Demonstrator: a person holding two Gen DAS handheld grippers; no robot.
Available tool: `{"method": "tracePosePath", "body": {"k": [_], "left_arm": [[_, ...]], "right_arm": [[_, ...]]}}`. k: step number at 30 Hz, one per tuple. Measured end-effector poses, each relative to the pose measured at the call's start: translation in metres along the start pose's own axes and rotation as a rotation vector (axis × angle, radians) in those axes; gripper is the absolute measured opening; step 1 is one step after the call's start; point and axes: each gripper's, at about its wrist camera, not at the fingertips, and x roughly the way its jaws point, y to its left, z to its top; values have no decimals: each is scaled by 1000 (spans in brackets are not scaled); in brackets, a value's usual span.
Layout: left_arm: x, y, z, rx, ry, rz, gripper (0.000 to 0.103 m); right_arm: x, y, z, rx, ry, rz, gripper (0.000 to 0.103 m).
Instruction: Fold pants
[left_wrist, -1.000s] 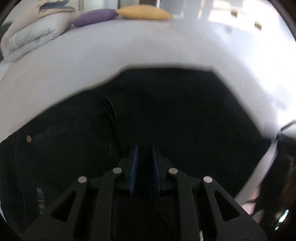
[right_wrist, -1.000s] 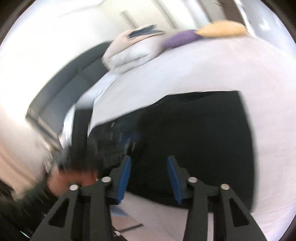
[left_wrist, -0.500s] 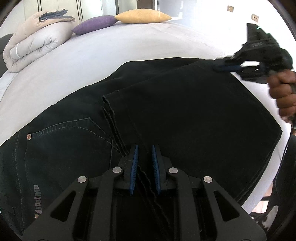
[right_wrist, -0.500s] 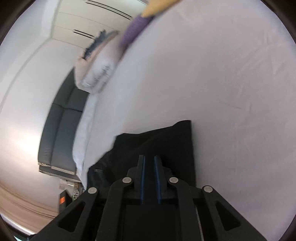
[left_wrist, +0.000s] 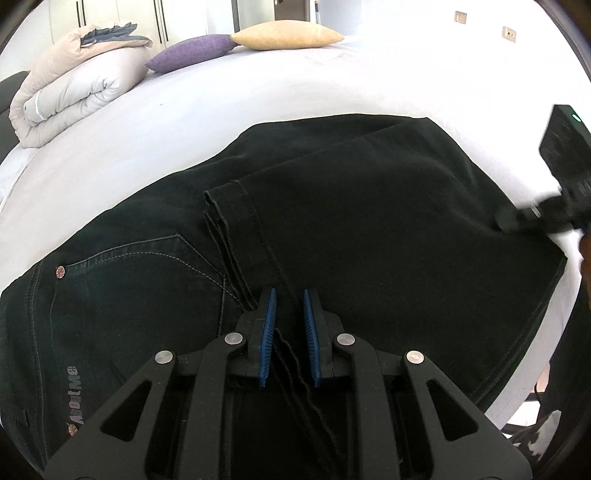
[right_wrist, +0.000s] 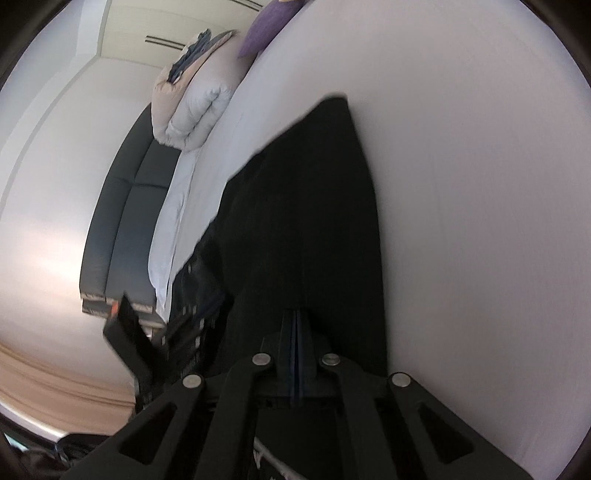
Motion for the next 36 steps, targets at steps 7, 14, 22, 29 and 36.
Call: {"method": "tracePosePath", "body": {"k": [7,14,22,29,36], "left_arm": [[1,-2,-4,-3,-4,6,15],[-1,-4,-6,-7,-11,6,15],[-5,-3,-7,-38,-24,5,15],[-52,37,-32,-334,-90,-179,18],[-148,111,-120,-729,-375,-310,102]], "right_arm": [[-18,12,-45,2,7,-54,0],[-8,8,-52,10,-39,-93,0],[-5,5,-58,-11,-97,-78,0],[-5,8,-62,-26,-125,-87,0],[-7,6,-65,-16,-142,-74,0]]}}
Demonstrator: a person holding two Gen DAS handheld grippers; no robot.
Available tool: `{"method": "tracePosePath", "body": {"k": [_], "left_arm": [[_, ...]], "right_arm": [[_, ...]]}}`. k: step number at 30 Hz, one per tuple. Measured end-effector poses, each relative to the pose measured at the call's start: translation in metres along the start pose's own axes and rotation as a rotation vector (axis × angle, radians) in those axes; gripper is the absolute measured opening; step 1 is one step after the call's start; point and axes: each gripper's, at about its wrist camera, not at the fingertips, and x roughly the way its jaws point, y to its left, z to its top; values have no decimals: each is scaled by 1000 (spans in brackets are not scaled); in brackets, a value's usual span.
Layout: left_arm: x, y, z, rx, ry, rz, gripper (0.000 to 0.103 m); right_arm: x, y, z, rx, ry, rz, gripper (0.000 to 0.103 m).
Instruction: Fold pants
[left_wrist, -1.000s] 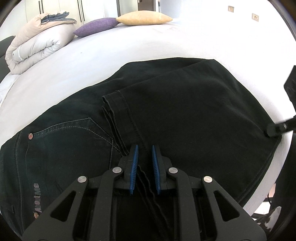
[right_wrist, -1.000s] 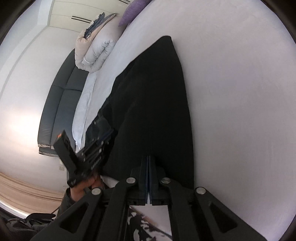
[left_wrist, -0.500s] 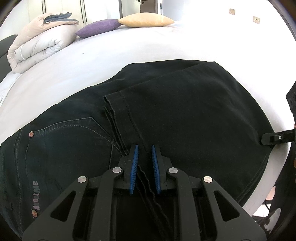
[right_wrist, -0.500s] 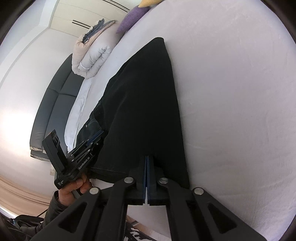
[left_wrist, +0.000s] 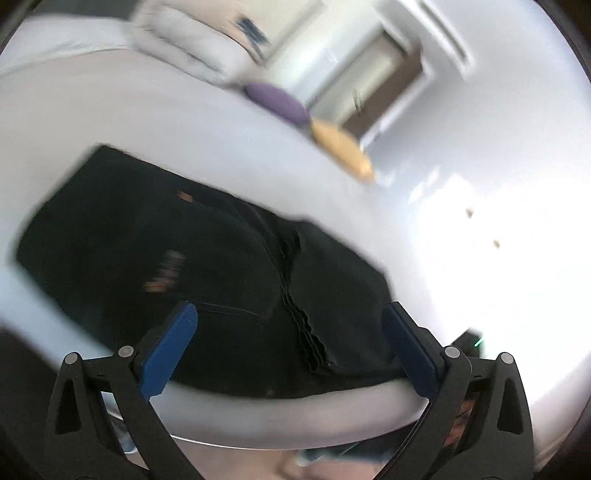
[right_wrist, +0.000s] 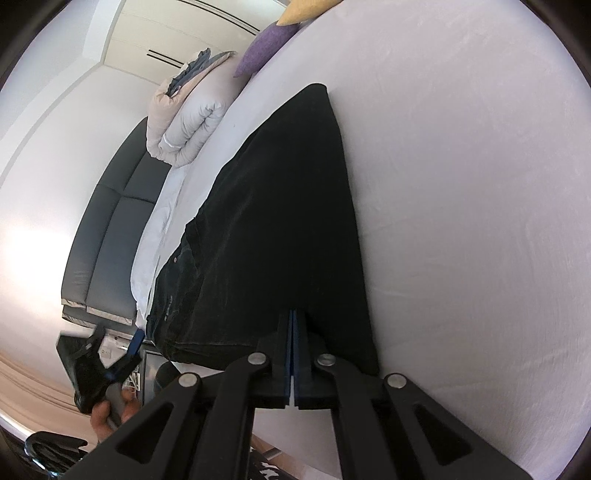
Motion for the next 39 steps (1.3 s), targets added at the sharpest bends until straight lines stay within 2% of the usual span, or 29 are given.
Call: {"method": "tracePosePath", "body": {"k": [3,5,7,9,15,23,28,31,33,36,39], "left_arm": [[-30,43,1,-147,-70,6,102],[-36,72,-1,-259,-86,21,101],[-40,103,-9,-418,-121,-9,100],[-38,117,-13,-485,-134,-18,100],[-18,123,-20,-496,-123,-34,96],[-6,149,-24,-578,-150,-81,93],[6,158,-11,-627,-171,-120,91],[16,163,1,-651,-153,-106,65],[20,170,2,-675,-135,-100,35],[19,172,2,-676,-123,-88,28],[17,167,8,-621,-115,-50,23]], "right_arm": [[-3,-2,-1,9,-3,-2,0],[-4,-3,-2,15,-4,-1,0],[-6,-4,-2,22,-2,-2,0],[-6,-5,-2,27,0,-4,0],[-8,-6,-2,34,1,-8,0],[-10,-8,-1,42,3,-4,0],[-12,-11,-1,50,-1,6,0],[-13,-13,0,58,0,15,0],[-15,-13,1,63,-1,15,0],[-21,-3,3,50,-1,-9,0],[-26,21,10,4,3,-11,2]]}}
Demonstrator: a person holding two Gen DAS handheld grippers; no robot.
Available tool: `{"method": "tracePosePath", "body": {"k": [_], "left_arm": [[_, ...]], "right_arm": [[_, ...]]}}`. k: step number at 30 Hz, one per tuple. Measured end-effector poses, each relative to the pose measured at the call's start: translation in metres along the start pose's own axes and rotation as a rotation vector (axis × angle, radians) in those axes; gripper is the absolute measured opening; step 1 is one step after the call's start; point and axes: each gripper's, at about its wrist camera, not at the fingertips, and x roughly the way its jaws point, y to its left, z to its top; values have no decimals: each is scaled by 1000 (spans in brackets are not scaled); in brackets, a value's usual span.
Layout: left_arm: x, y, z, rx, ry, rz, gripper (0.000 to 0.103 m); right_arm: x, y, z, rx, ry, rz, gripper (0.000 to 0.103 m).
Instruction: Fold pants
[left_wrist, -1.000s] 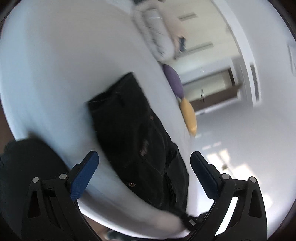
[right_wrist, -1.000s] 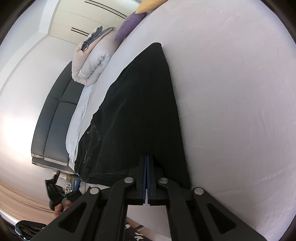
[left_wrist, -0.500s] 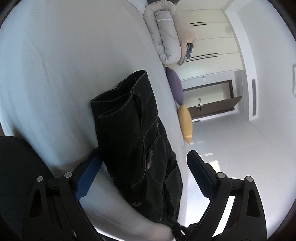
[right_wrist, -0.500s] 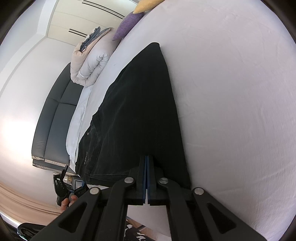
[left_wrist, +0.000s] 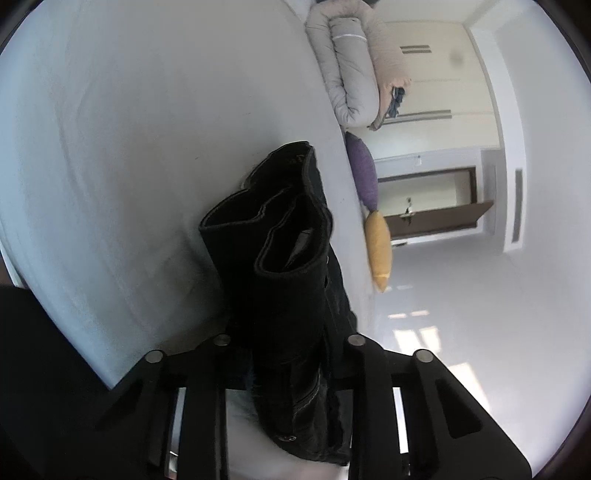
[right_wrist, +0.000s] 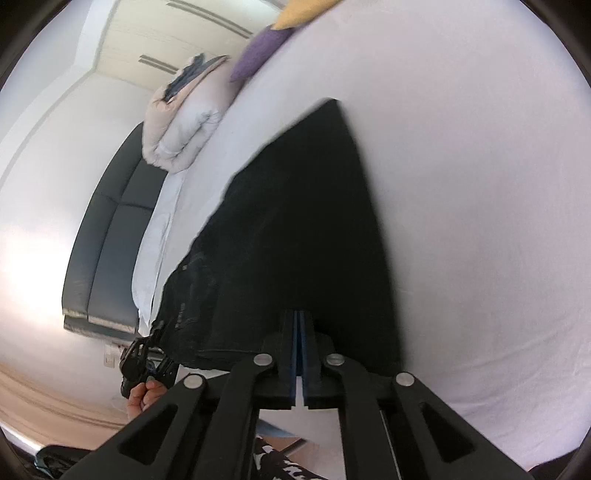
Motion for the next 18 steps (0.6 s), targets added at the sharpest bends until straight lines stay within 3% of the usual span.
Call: {"method": "tracePosePath", "body": {"k": [5,10,18], "left_arm": [[0,-31,0,140,-20,25,19],[4,-60,-5,287,-35,76,19],[7,-77,-16,374,-27,99,19]], "right_arm": [[22,55,20,-108,47,51,5],[97,110,43,-201,177,65,5],[194,117,60,-174,308,-17,5]]}}
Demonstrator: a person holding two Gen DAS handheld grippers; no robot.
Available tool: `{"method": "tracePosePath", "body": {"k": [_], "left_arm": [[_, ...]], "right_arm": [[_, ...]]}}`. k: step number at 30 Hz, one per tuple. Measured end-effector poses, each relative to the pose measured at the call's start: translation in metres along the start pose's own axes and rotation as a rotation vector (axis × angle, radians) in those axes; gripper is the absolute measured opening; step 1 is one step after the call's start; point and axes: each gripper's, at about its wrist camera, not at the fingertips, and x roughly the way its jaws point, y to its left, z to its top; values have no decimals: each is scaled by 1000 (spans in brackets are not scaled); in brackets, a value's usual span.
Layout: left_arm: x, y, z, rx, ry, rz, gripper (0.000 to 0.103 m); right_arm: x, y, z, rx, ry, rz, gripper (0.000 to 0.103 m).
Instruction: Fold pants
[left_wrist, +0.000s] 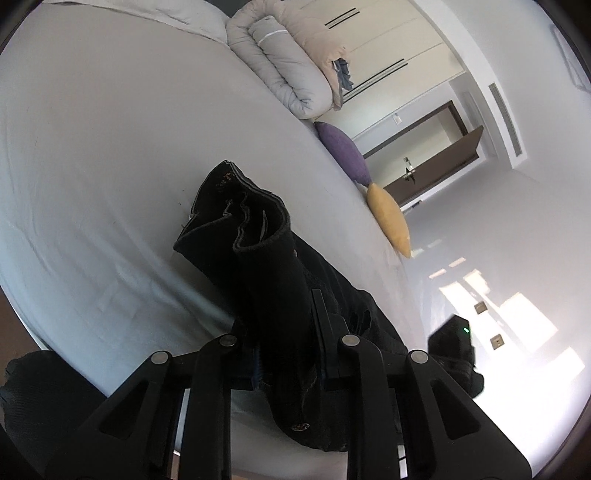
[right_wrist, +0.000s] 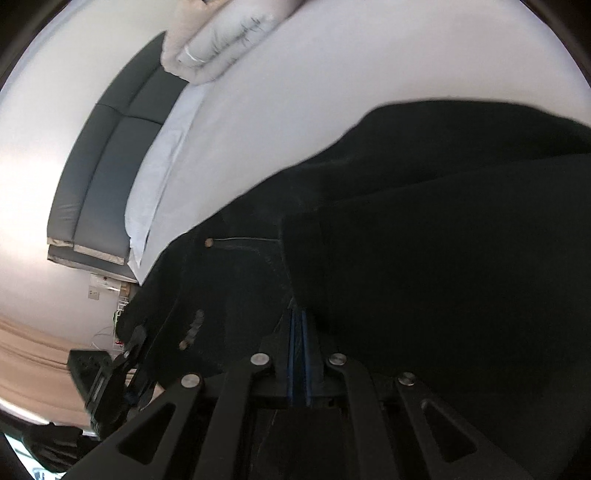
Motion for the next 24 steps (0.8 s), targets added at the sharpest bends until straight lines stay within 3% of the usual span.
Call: {"method": "tracePosePath", "body": {"k": [3,12,19,21,23,24], "left_arm": [[3,-5,1,25,-1,10,19],[2,-41,0,147,-6,32,19],[9,-89,1,262,-4,40,19],[13,-107,0,308,0,43,19],[18,-130,-2,366,5,38,19],[22,-144,-5,402,12,34,19]], "right_arm": [[8,-4,6,8,3,-7,0],[21,-11,8,-4,12,-73,0],[17,-20,3,15,-17,-41,0],[11,-24,1,30,-27,18,0],[-9,-38,-3,110,-47,132,22],[-27,-45,-7,140,-91,207,51]]}}
